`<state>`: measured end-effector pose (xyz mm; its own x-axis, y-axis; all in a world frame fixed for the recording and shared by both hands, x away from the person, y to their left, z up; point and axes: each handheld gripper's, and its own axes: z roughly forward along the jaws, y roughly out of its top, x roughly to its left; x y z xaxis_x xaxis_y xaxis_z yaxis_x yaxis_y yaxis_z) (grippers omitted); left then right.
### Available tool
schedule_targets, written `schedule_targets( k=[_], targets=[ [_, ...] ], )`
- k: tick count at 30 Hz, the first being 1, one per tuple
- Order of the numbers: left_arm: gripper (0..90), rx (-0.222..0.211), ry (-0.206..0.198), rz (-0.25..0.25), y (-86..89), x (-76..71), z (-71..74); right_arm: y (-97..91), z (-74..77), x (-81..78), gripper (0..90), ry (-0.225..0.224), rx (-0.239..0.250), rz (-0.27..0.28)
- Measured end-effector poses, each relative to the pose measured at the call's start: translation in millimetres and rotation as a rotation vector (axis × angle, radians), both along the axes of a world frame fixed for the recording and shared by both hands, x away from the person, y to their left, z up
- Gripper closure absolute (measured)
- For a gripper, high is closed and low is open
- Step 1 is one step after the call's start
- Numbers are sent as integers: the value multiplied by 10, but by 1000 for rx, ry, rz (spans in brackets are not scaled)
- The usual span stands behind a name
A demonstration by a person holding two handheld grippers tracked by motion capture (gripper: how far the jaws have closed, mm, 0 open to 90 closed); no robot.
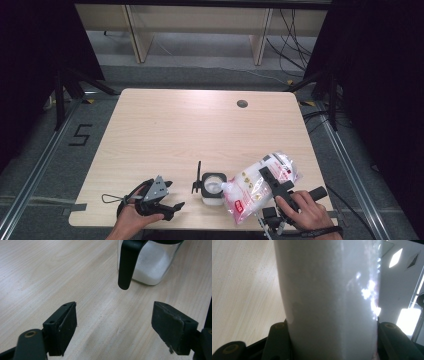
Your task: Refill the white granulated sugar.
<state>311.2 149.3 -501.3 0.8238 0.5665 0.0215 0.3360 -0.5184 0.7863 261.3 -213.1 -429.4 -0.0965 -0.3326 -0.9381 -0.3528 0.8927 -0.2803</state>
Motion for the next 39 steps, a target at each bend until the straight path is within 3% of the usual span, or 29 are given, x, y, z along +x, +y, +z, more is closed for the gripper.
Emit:
schedule_targets(
  k=[4, 9, 13, 15, 17, 19, 20, 22, 25, 26, 27, 29, 31, 33, 35, 39],
  targets=[
    [200, 14, -8, -2, 11, 2, 9, 10, -4, -17, 513, 2, 5, -1],
    [200, -1, -2, -1, -1, 0, -1, 27, 15, -12, 519, -2, -14, 9],
    [200, 8, -5, -4, 5, -1, 4, 7, -32, 20, 529, -2, 37, 0],
    [200, 14, -7, -2, 11, 2, 9, -19, -42, 25, 532, 7, 39, -17],
    [200, 5, -6, 2, 3, 0, 3, -16, -31, 34, 533, 0, 32, 5],
    [201, 1, -20, 8, -3, -2, -5, -28, -30, 26, 535, 19, 47, -18],
    [200, 2, -8, 1, 0, -2, 2, -43, -41, 25, 536, 17, 65, -22],
    [200, 7, -3, -7, 6, 0, 4, -31, -2, 45, 536, -2, 25, 15],
    [200, 15, -8, -2, 14, 6, 6, -66, -44, 29, 537, 32, 88, -21],
    [200, 8, -8, -4, 11, -1, 6, -56, -19, 49, 537, 19, 61, 14],
    [200, 5, -7, -2, 8, -2, 5, -57, -9, 43, 537, 22, 55, 8],
    [200, 5, -7, -2, 8, -1, 5, -72, -22, 35, 538, 46, 84, -16],
    [201, 13, -8, -3, 11, 0, 9, -83, -32, 36, 538, 36, 102, -4],
    [200, 34, -13, -4, 21, 11, 13, -84, -28, 32, 538, 35, 93, -4],
    [200, 16, -7, -5, 12, 2, 9, -74, 1, 35, 539, 28, 53, 11],
    [200, 2, -2, 0, 2, 1, 1, -67, -6, 28, 540, 22, 58, 11]
  ],
)
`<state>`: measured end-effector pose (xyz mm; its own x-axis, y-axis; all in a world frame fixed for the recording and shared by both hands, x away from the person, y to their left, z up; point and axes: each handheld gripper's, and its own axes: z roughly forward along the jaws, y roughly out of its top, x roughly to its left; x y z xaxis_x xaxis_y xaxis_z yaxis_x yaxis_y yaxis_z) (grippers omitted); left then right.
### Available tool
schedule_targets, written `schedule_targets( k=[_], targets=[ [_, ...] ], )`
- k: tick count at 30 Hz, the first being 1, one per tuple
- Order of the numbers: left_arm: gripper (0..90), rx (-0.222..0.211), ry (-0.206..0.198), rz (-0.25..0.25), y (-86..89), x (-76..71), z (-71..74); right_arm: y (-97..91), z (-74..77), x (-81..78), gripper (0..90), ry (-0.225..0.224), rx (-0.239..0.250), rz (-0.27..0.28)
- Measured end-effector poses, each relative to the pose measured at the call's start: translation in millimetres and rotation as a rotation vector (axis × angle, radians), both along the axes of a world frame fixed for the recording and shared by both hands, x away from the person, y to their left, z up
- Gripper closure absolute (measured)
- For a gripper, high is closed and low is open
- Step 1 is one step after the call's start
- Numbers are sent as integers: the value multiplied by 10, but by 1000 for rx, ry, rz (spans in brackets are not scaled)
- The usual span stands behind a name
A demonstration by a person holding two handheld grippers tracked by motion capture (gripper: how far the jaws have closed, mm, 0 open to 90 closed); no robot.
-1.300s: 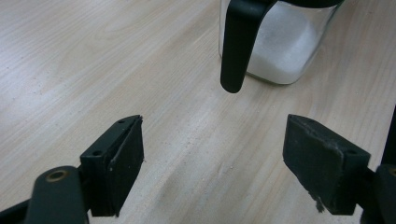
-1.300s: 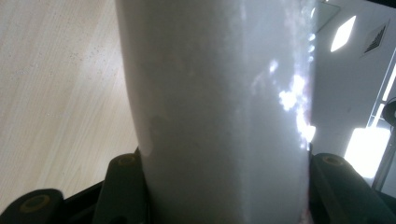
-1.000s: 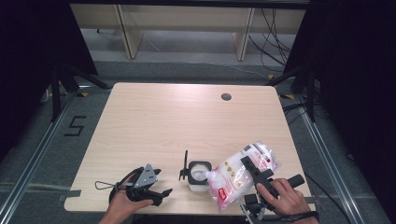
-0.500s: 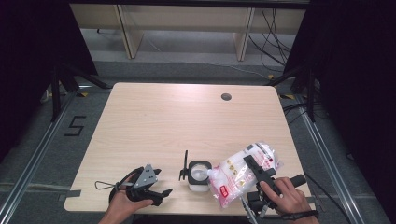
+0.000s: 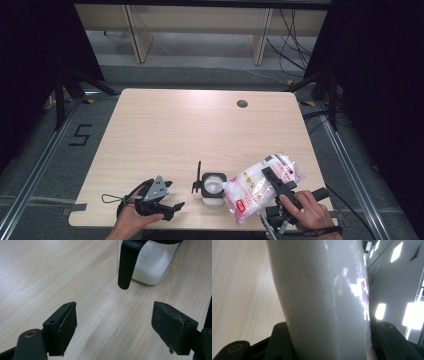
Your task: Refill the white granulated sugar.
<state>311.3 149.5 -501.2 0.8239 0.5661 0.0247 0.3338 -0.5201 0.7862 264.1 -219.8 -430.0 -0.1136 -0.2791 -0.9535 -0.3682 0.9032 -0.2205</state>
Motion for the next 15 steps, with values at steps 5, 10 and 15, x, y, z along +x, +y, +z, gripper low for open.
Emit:
schedule_targets(
  k=[5, 10, 15],
  targets=[
    [200, -2, 1, 0, 0, -1, -1, 7, 2, -19, 541, 8, 14, -14],
    [200, 11, -4, -2, 8, 0, 6, 33, 10, -14, 542, 11, 19, 1],
    [200, 11, -8, -4, 7, 1, 4, 37, 1, -11, 543, 15, 13, 6]
  ],
)
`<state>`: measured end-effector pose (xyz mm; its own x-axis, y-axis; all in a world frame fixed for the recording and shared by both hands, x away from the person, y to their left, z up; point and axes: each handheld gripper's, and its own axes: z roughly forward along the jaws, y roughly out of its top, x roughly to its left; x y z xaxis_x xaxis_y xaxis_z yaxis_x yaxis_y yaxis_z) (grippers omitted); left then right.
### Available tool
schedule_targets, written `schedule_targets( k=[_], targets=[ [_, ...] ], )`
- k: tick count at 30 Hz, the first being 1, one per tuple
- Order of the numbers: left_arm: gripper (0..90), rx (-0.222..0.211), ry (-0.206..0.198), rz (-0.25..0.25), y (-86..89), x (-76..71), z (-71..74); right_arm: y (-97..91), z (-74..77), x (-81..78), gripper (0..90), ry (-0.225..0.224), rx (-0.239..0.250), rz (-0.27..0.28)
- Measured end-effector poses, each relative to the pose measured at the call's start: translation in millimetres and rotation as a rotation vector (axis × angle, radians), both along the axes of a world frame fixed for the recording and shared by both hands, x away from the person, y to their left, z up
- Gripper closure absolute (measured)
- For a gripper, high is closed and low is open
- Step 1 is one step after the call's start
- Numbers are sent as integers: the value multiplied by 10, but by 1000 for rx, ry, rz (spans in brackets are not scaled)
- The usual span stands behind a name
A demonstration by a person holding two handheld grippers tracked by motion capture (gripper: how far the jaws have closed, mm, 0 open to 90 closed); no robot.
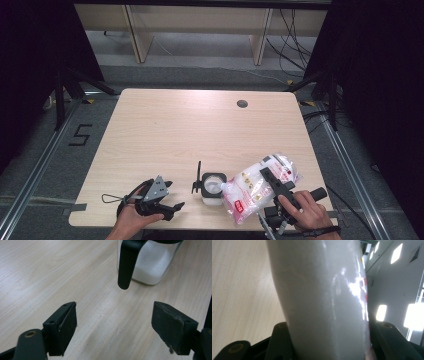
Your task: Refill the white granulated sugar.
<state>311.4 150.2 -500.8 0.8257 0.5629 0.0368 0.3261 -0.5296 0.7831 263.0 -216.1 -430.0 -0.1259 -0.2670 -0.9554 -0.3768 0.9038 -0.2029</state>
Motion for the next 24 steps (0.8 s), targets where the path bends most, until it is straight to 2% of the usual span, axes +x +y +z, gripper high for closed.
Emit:
schedule_targets(
  k=[2, 3, 4, 6, 8, 11, 12, 14, 17, 18, 21, 22, 24],
  targets=[
    [200, -4, 7, -2, -1, 0, -2, -1, -4, 1, 543, 2, -2, -1],
    [200, -1, 2, 1, 1, 0, 0, -4, -12, 6, 543, -6, 10, 6],
    [200, 2, 3, 1, 2, 0, 3, -14, -30, 2, 544, 11, 29, -11],
    [200, 1, 3, 1, 2, 0, 3, -9, -10, 5, 544, -6, 11, 3],
    [200, -13, 9, 0, -7, 0, -7, -17, -8, 6, 544, 4, 12, -6],
    [200, -17, -6, 9, -13, -4, -13, -16, 9, 8, 544, -8, -17, -1],
    [200, -15, -9, 3, -11, 1, -11, -18, 0, 4, 544, -2, 0, -7],
    [200, -13, 9, 1, -7, -1, -7, -32, -19, -12, 544, 11, 29, -35],
    [200, -8, 5, 6, -5, -2, -2, -10, 16, 5, 545, -11, -3, 8],
    [200, -12, 6, 3, -6, -1, -6, -7, 21, -2, 545, -1, -11, 1],
    [201, -4, 7, -3, -2, -1, -2, -6, 2, -15, 545, 18, 3, -20],
    [200, -2, 5, -4, 0, 1, -1, -13, -23, -22, 545, 20, 39, -26],
    [200, 1, 3, 1, 3, 0, 3, -2, -5, -9, 545, 12, 13, -4]
  ],
)
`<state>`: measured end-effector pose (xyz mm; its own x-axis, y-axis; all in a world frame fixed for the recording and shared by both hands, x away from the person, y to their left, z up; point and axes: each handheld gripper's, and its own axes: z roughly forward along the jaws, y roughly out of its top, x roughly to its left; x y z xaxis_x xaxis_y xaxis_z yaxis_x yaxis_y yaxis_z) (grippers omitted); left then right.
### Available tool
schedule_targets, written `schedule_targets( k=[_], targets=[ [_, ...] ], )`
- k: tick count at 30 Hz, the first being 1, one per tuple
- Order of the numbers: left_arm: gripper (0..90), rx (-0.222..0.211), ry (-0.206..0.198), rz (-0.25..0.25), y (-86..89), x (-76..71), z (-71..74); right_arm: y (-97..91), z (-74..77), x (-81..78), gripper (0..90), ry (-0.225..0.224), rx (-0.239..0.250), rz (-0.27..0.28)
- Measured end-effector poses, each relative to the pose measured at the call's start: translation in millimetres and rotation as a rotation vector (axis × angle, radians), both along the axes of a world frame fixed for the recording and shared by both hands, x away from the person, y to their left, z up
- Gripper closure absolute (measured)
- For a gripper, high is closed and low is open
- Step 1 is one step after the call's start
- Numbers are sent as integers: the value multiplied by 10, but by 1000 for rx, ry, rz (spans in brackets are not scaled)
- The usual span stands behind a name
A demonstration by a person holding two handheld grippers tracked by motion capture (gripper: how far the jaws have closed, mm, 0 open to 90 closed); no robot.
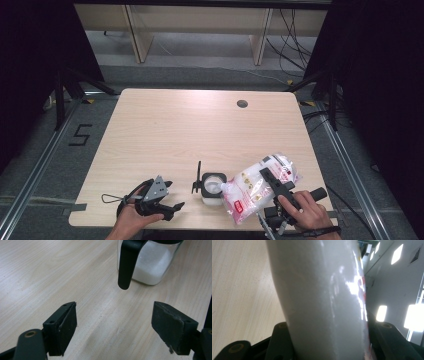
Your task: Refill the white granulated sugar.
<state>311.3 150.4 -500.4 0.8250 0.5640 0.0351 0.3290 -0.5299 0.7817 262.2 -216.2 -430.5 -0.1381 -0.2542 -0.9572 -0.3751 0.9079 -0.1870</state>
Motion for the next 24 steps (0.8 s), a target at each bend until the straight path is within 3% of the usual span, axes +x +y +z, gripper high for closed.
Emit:
schedule_targets(
  k=[3, 4, 9, 12, 16, 18, 24],
  targets=[
    [200, -1, -2, -1, 0, 0, -2, -9, -9, -15, 545, 11, 9, -30],
    [200, -2, -1, -1, -1, 0, -3, 0, 16, 3, 546, -5, -17, 4],
    [201, -14, 6, 1, -10, -1, -10, -3, 45, 6, 546, -19, -49, 8],
    [200, -16, -10, 6, -14, -2, -15, -12, 6, -12, 546, -7, -4, -22],
    [200, -13, -18, -1, -13, 1, -14, 14, 39, 13, 546, -29, -48, 21],
    [200, -6, -7, 5, -9, -1, -14, 11, 29, 12, 546, -27, -35, 26],
    [200, 3, -8, 4, -9, 2, -15, -10, 9, -8, 547, 4, -8, -28]
  ],
)
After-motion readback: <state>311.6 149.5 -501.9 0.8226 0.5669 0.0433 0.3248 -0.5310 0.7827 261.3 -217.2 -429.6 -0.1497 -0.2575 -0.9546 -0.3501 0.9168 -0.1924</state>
